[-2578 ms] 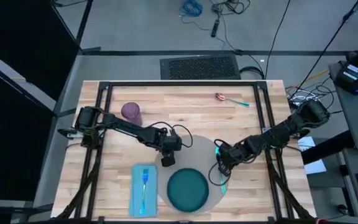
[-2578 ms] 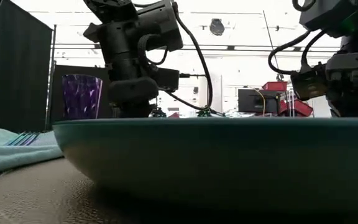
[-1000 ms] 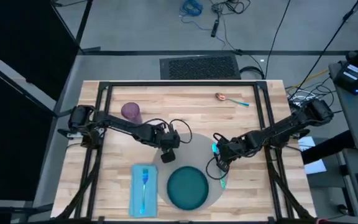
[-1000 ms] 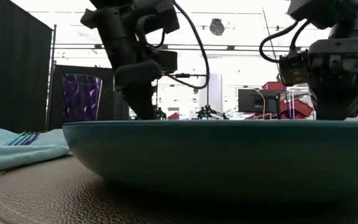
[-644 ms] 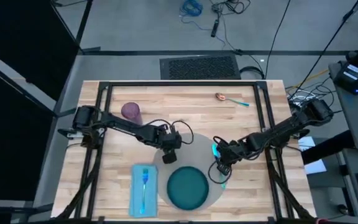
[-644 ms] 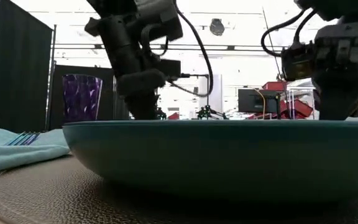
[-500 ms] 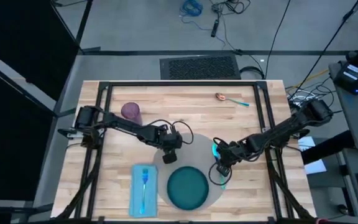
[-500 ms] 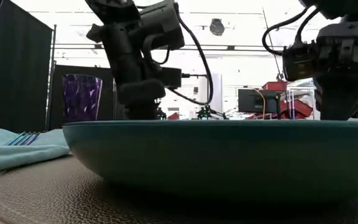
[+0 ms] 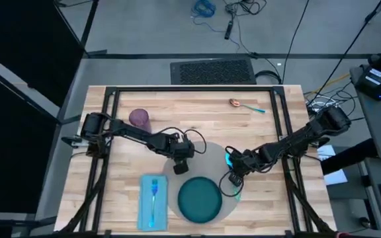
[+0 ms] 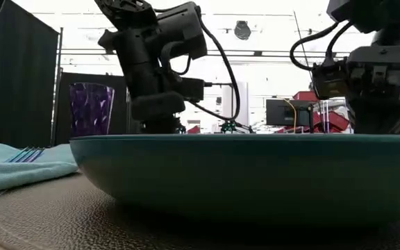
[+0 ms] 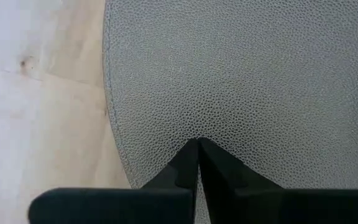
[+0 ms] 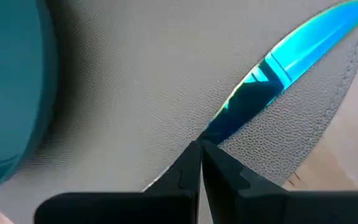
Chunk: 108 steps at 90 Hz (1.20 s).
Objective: Set table place
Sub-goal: Adjust the gray mat
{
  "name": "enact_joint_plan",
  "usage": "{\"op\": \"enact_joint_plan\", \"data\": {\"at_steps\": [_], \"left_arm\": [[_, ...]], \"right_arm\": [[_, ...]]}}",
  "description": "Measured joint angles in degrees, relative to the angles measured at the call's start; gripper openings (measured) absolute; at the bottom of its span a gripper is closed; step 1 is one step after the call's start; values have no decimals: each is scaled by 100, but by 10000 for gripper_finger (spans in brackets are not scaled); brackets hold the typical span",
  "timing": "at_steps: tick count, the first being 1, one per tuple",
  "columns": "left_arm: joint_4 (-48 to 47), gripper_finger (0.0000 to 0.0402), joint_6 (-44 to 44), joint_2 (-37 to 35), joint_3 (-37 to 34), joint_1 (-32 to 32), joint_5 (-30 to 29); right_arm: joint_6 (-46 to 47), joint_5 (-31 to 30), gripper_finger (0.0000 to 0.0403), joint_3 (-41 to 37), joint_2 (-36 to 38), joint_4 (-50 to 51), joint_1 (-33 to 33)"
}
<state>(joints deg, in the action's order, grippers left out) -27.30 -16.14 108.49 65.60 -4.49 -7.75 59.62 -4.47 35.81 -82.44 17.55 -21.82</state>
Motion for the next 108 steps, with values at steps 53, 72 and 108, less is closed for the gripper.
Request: {"op": "enact_joint_plan", "data": {"at_steps": [53,72,108], "left_arm": [[-1,0,2,4,0,0,0],[-3,0,2,6,0,0,0],[-10,0,-2,7,0,-2,0]], "right_arm": [[602,-13,0,2,-207,-157,-170],[665,-312,0,2,-106,-229,-295],[1292,-871,0,232,173,-178,-1026]]}}
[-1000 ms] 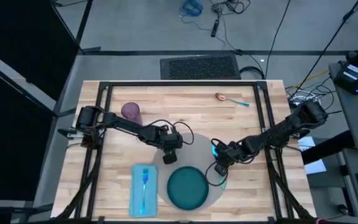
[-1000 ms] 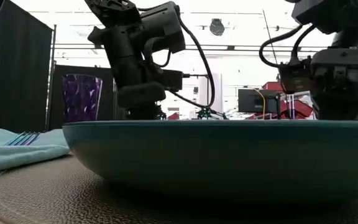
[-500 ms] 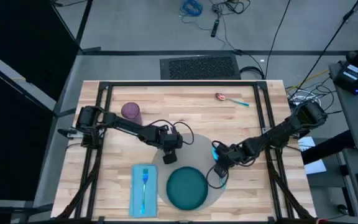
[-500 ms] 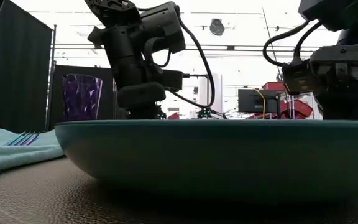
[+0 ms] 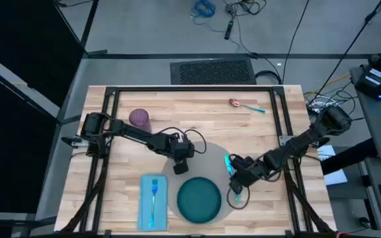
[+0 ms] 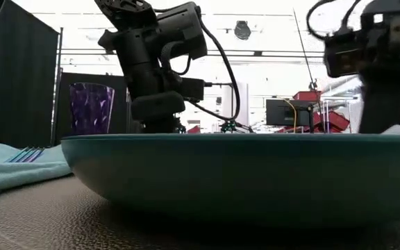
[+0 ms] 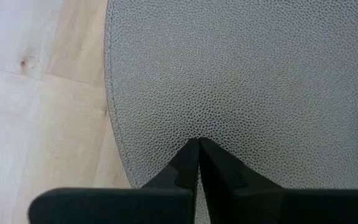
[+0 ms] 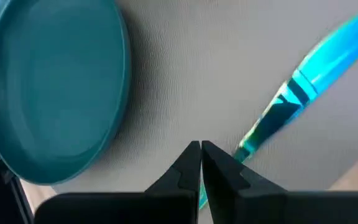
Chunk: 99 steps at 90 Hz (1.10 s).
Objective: Set table place
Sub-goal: Adjust the gray mat
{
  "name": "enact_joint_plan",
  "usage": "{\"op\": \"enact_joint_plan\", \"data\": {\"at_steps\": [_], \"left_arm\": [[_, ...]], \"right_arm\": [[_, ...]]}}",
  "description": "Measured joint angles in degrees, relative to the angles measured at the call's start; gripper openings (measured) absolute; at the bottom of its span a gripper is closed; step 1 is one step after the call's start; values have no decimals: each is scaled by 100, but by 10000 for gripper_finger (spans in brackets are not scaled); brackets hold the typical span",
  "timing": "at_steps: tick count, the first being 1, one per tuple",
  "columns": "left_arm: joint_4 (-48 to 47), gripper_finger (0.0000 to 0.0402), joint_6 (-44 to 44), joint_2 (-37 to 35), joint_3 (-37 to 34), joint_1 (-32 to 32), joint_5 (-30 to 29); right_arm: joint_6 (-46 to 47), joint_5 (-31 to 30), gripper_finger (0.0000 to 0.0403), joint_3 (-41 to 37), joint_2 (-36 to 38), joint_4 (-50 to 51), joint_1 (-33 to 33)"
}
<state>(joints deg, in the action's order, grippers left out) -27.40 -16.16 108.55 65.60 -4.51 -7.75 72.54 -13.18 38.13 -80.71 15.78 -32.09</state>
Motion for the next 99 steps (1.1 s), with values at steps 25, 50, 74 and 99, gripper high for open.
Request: {"op": "enact_joint_plan", "data": {"at_steps": [25,50,74,99], "left_arm": [[-2,0,2,0,0,0,0],[-1,0,2,0,0,0,0],[21,0,7,2,0,0,0],[265,0,198,11,-2,0,2]], "right_arm": [[2149,-1398,0,7,-16,353,-736],[1977,-1991,0,7,-72,331,-791],[1454,-1773,1,7,-72,160,-528],[1750,-1515,84,7,-72,114,-514]]}}
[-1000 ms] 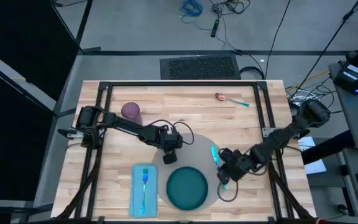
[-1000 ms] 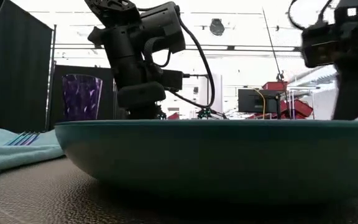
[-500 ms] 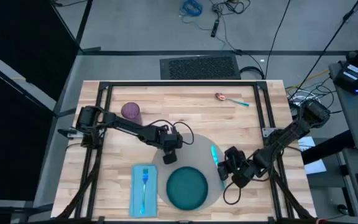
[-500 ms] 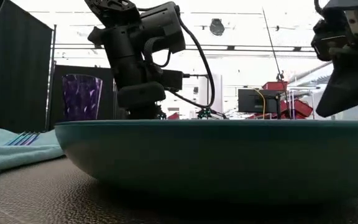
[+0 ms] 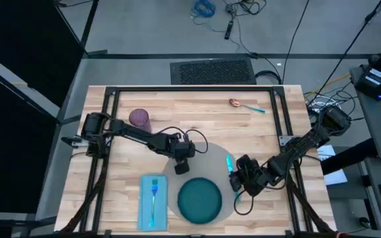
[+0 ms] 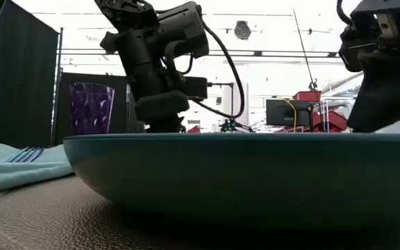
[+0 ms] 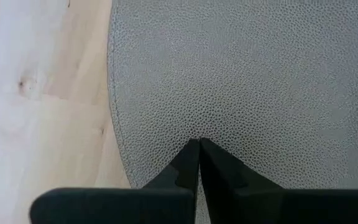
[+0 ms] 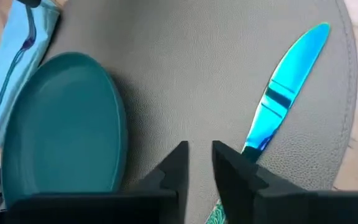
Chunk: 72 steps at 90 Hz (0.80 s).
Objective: Set table place
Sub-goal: Adjust the gray mat
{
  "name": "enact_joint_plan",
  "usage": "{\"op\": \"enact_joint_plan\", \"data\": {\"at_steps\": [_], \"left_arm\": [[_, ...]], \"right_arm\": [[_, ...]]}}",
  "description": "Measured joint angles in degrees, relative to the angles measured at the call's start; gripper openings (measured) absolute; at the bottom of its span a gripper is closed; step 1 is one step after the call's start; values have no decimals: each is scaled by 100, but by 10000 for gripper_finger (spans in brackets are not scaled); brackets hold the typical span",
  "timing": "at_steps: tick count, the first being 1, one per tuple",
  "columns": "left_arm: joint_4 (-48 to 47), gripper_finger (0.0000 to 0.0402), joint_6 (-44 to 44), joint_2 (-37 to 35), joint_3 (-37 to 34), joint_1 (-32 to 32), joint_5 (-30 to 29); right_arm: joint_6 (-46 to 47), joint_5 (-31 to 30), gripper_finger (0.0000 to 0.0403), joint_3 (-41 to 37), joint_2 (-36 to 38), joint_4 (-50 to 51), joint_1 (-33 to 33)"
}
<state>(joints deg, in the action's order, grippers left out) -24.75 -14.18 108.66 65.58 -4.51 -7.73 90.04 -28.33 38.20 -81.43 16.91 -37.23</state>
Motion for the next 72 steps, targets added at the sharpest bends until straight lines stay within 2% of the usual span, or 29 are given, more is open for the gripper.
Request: {"op": "enact_joint_plan", "data": {"at_steps": [17,30,42,72], "left_arm": [[-3,0,12,0,0,0,0],[-14,0,12,0,0,0,0],[-27,0,0,0,0,0,0],[-181,0,-34,-5,0,0,0]], "right_arm": [[231,135,168,0,-19,-17,-64],[397,143,194,0,-173,-196,-169],[444,159,184,0,-374,-210,-206],[706,106,116,0,-660,-227,-388]]}}
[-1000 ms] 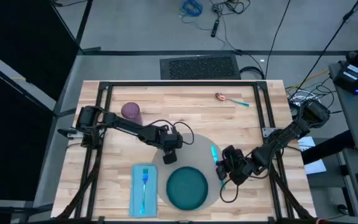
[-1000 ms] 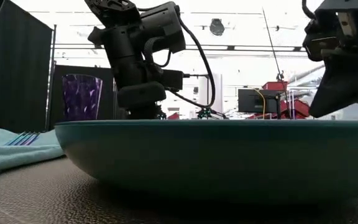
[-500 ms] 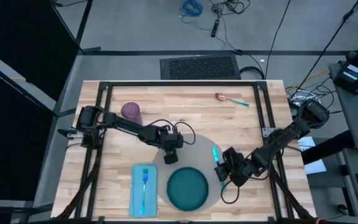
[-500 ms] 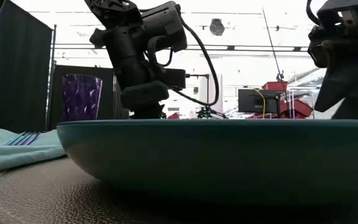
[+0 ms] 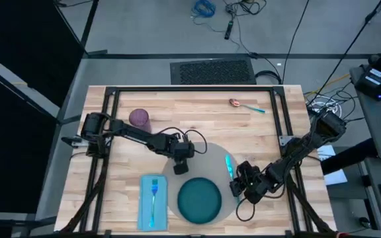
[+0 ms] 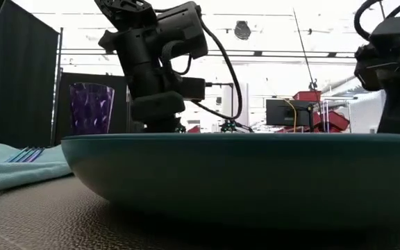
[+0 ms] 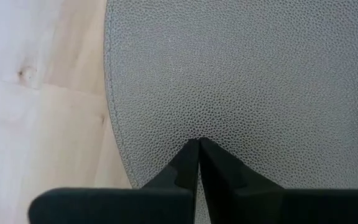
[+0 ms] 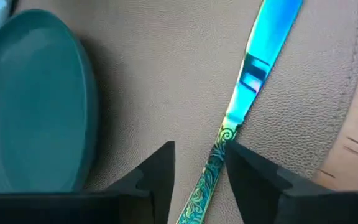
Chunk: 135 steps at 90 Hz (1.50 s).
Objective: Set table place
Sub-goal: Adjust the gray mat, then move the iridescent spoon to the bottom right of the table
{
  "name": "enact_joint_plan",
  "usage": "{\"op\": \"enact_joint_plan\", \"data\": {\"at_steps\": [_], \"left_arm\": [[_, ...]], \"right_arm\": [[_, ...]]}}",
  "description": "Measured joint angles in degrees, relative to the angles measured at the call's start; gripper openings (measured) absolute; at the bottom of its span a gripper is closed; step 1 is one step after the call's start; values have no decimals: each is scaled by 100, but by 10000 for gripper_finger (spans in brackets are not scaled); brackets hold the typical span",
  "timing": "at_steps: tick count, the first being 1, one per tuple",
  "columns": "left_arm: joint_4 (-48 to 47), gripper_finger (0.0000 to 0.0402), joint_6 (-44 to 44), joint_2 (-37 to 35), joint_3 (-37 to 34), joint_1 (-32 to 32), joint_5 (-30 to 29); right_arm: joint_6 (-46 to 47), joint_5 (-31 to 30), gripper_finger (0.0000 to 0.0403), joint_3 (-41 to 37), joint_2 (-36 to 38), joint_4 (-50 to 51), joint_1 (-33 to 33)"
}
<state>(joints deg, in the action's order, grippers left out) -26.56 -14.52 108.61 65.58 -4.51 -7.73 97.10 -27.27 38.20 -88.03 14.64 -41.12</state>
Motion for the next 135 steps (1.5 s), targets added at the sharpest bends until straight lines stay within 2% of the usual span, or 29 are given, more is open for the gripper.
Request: {"op": "enact_joint_plan", "data": {"at_steps": [26,53,79,92,106,115,135], "left_arm": [[6,0,-17,-2,0,0,0],[-7,0,-13,-4,0,2,31],[6,0,-13,-4,0,2,57],[6,0,-13,-4,0,2,60],[20,0,-9,-4,0,2,50],[-13,0,47,-54,17,-4,-309],[-463,0,217,-659,289,0,-706]], "right_arm": [[-28,-126,84,0,-21,22,-25],[16,-135,84,138,-451,-102,-64],[-66,-87,84,415,-476,200,-88],[-44,-94,84,755,-476,899,-101],[46,-113,84,1137,-470,2167,-71],[70,-5,84,1260,-346,2875,71],[-837,319,84,1517,432,4141,560]]}}
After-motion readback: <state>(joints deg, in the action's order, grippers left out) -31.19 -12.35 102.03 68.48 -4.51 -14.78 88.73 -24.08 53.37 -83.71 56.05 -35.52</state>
